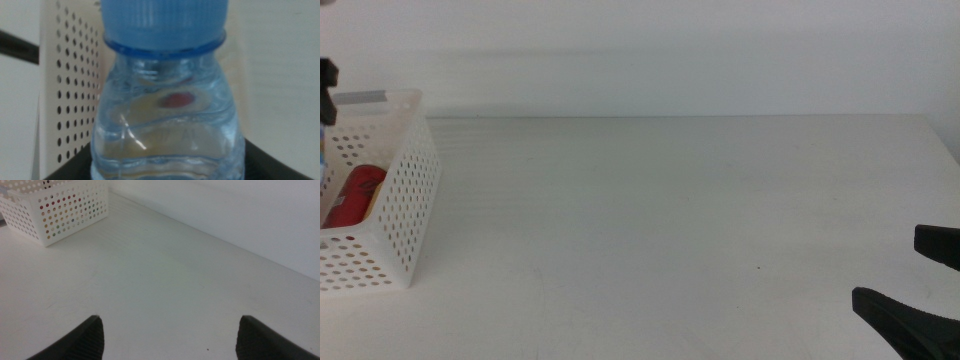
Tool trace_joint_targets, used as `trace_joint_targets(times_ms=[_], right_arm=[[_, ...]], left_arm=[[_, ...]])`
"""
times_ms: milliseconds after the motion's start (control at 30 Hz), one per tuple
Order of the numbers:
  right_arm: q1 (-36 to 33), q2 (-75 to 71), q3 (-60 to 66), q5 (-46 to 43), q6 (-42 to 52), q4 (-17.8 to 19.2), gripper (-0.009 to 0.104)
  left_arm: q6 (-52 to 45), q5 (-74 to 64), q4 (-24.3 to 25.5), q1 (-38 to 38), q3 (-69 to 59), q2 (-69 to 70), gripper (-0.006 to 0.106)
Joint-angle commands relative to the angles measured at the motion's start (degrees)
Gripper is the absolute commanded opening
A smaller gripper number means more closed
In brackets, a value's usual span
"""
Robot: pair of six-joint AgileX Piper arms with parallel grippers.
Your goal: Use arms to grab the bottles and put them into the dustbin to the left of the table.
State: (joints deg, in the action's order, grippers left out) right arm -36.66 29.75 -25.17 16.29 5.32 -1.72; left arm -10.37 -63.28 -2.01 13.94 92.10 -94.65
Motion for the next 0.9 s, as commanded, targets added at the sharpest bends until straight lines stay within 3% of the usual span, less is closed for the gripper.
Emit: trace_joint_targets(times_ms=[0, 433, 567, 667, 767, 867], right_arm=[[0.21, 0.1, -1.72, -4.44, 0.28, 0.52, 0.07], [0.21, 0.1, -1.72, -4.44, 0.28, 0.52, 0.07], [0.21, 0.1, -1.72, -4.44, 0.28, 0.52, 0.07], [0.21, 0.1, -1.72, -4.44, 0.28, 0.52, 0.07], [0.21, 0.1, -1.72, -4.44, 0.28, 0.52, 0.07], [0.21, 0.1, -1.72, -4.44, 0.28, 0.52, 0.07]], left_arm=[[-0.31, 3.93, -2.03, 0.93, 2.56, 0.86, -0.005], [-0.37, 8.59, -2.88, 1.52, 2.56, -11.01, -0.005], [-1.27, 8.59, -2.92, 1.57, 2.49, -12.26, 0.003], [-2.57, 8.55, -2.98, 1.57, 2.49, -12.53, 0.019], [-2.57, 8.6, -2.98, 1.57, 2.49, -12.53, 0.045], [-3.71, 8.4, -4.67, 1.57, 2.49, -12.53, 0.085]])
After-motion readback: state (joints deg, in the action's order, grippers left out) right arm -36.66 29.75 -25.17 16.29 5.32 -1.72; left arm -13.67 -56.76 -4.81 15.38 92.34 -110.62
